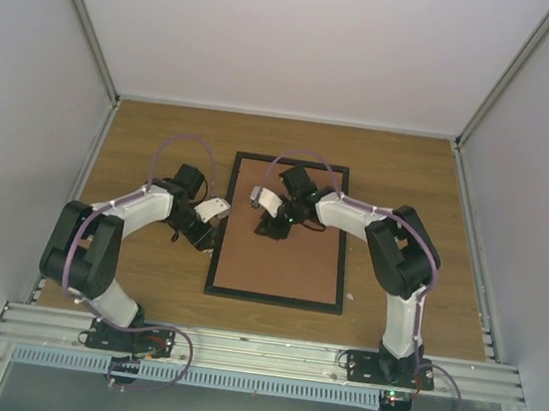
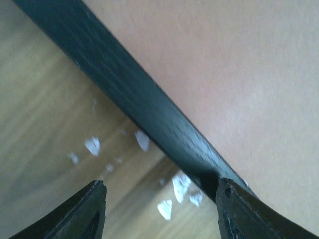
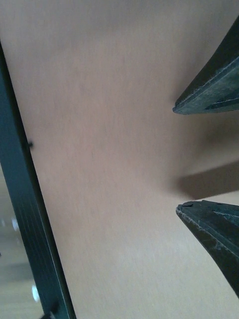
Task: Put the photo into the frame
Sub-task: Install the photo frame at the center of the board, then adjust the photo frame at the center of the board, then install the photo frame at the center of the board.
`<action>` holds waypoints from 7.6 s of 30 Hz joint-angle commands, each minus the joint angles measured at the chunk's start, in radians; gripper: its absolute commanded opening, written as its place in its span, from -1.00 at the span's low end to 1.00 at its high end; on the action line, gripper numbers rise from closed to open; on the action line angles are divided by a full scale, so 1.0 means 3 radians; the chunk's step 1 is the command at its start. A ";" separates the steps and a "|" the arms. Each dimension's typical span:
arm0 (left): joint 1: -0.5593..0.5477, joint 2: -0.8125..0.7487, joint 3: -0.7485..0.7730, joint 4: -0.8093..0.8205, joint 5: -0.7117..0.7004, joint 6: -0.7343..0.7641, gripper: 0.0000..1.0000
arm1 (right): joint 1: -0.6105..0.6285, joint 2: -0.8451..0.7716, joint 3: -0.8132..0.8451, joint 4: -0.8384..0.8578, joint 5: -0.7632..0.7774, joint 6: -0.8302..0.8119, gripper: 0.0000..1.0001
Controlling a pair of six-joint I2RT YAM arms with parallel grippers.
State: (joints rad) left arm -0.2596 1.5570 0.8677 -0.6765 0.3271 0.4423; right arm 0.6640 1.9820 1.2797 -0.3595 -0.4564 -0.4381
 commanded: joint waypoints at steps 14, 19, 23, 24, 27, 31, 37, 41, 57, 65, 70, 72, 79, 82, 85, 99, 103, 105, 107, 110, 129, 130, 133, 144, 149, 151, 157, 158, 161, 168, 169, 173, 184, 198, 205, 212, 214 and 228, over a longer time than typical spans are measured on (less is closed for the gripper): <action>0.0425 0.1098 0.1200 0.0670 -0.0128 -0.0580 0.10 | -0.0771 0.1092 0.1000 -0.0224 0.0314 0.0591 -0.07; 0.0430 0.1124 0.1354 0.0689 -0.0141 -0.0556 0.31 | -0.1063 0.1277 0.1335 -0.0401 0.0270 0.0801 -0.06; 0.0430 0.0972 0.1314 0.0834 -0.0007 -0.0543 0.97 | -0.1230 0.1349 0.1449 -0.0437 0.0244 0.0871 -0.05; 0.0428 0.0885 0.1247 0.0935 -0.0031 -0.0594 0.98 | -0.1261 0.1371 0.1471 -0.0442 0.0243 0.0891 -0.05; 0.0457 0.0740 0.1210 0.0984 0.0015 -0.0835 0.98 | -0.1347 0.1443 0.1543 -0.0477 0.0214 0.0958 -0.04; 0.0663 0.0583 0.1133 0.0960 0.0413 -0.1259 0.98 | -0.1446 0.1425 0.1564 -0.0425 0.0238 0.1063 -0.03; 0.0706 0.0477 0.1128 0.0639 0.0614 -0.1228 0.98 | -0.1640 0.1522 0.1789 -0.0477 0.0175 0.1119 -0.04; 0.0611 0.0526 0.1108 0.0382 0.0493 -0.1118 0.98 | -0.1697 0.1431 0.1913 -0.0461 0.0238 0.1131 -0.03; 0.0132 0.0393 0.0608 0.0080 0.0029 -0.1548 0.92 | -0.0353 -0.0128 0.0093 0.0179 0.0050 -0.0041 0.14; 0.0091 0.0499 0.0563 0.0114 -0.0066 -0.1626 0.77 | 0.0061 0.0128 0.0222 0.0237 0.0335 0.0154 0.13; 0.0038 0.0520 0.0549 0.0159 -0.0058 -0.1625 0.68 | 0.0169 0.0202 0.0115 0.0249 0.0518 0.0133 0.14; 0.0010 0.0514 0.0530 0.0181 -0.0055 -0.1644 0.68 | 0.0172 0.0241 0.0076 0.0244 0.0571 0.0120 0.15; -0.0063 0.0657 0.0573 0.0218 -0.0077 -0.1683 0.68 | 0.0174 0.0314 -0.0027 0.0235 0.0731 0.0086 0.21; -0.0065 0.0701 0.0576 0.0224 -0.0052 -0.1684 0.68 | 0.0175 0.0314 -0.0068 0.0238 0.0791 0.0080 0.26; -0.0080 0.0713 0.0565 0.0230 -0.0056 -0.1692 0.67 | 0.0174 0.0312 -0.0114 0.0240 0.0802 0.0084 0.30; -0.0103 0.0931 0.0610 0.0247 -0.0047 -0.1751 0.63 | 0.0124 0.0287 -0.0142 0.0234 0.0748 0.0130 0.34; -0.0135 0.0915 0.0536 0.0264 -0.0046 -0.1722 0.57 | 0.0119 0.0294 -0.0130 0.0227 0.0749 0.0128 0.34; -0.0136 0.0892 0.0498 0.0251 -0.0064 -0.1694 0.54 | 0.0109 0.0299 -0.0131 0.0227 0.0746 0.0134 0.34; -0.0136 0.0861 0.0468 0.0228 -0.0073 -0.1676 0.53 | 0.0102 0.0301 -0.0125 0.0230 0.0744 0.0139 0.34; -0.0136 0.0770 0.0412 0.0203 -0.0100 -0.1654 0.51 | 0.0088 0.0320 -0.0115 0.0224 0.0734 0.0148 0.34; -0.0263 0.0789 0.0307 0.0123 0.0018 -0.1561 0.36 | 0.0034 0.0330 -0.0078 0.0207 0.0710 0.0179 0.34; -0.0275 0.0815 0.0313 0.0120 0.0029 -0.1561 0.35 | 0.0032 0.0327 -0.0078 0.0204 0.0703 0.0182 0.34; -0.0289 0.0875 0.0314 0.0117 0.0073 -0.1557 0.33 | 0.0009 0.0325 -0.0079 0.0194 0.0689 0.0192 0.34; -0.0334 0.0955 0.0354 0.0138 0.0068 -0.1592 0.33 | -0.0056 0.0269 -0.0005 0.0130 0.0528 0.0234 0.34; -0.0161 0.0533 0.0570 0.0439 0.0149 -0.1647 0.52 | -0.0171 0.0049 0.0295 -0.0100 0.0142 0.0371 0.39; -0.0125 0.0417 0.0659 0.0620 0.0203 -0.1602 0.59 | -0.0265 -0.0052 0.0458 -0.0191 0.0035 0.0428 0.42; -0.0068 0.0610 0.0963 0.0945 0.0338 -0.1576 0.63 | -0.0806 -0.0221 0.0660 -0.0507 -0.0314 0.0683 0.56; -0.0064 0.0671 0.0983 0.0994 0.0379 -0.1577 0.64 | -0.0918 -0.0247 0.0617 -0.0527 -0.0319 0.0719 0.60; -0.0060 0.0831 0.1015 0.1141 0.0539 -0.1592 0.66 | -0.1295 -0.0325 0.0463 -0.0603 -0.0347 0.0831 0.65; -0.0067 0.1055 0.1088 0.1317 0.0586 -0.1631 0.91 | -0.2092 -0.0351 0.0277 -0.0635 -0.0341 0.1094 0.80; -0.0066 0.1080 0.1095 0.1313 0.0550 -0.1633 0.94 | -0.2144 -0.0327 0.0271 -0.0627 -0.0327 0.1114 0.81; -0.0072 0.1169 0.1057 0.1296 0.0617 -0.1651 0.98 | -0.2293 -0.0095 0.0291 -0.0651 -0.0401 0.1174 0.81; -0.0261 0.0850 0.0558 0.1210 0.1223 -0.1209 0.98 | -0.2321 0.0473 0.0539 -0.0725 -0.0789 0.1154 0.69; 0.0056 0.0533 0.0337 0.1330 0.0873 -0.1195 0.98 | -0.2260 0.0175 0.0628 -0.0558 -0.0376 0.1243 0.57; 0.0119 0.0769 0.0594 0.1329 0.0820 -0.1283 0.98 | -0.2249 0.0326 0.0851 -0.0431 0.0052 0.1374 0.31; 0.0114 0.0861 0.0643 0.1346 0.0848 -0.1353 0.98 | -0.2244 0.0512 0.0979 -0.0362 0.0167 0.1356 0.10; 0.0116 0.0869 0.0642 0.1350 0.0838 -0.1352 0.98 | -0.2235 0.0552 0.0992 -0.0349 0.0146 0.1356 0.09; 0.0114 0.0905 0.0636 0.1372 0.0800 -0.1360 0.98 | -0.2082 0.0660 0.0812 -0.0317 0.0094 0.1366 0.06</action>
State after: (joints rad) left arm -0.2226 1.8206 1.0420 -0.3027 0.5781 0.0353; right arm 0.0189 2.1624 1.5509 -0.4599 -0.4274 -0.0288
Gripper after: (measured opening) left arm 0.990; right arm 0.535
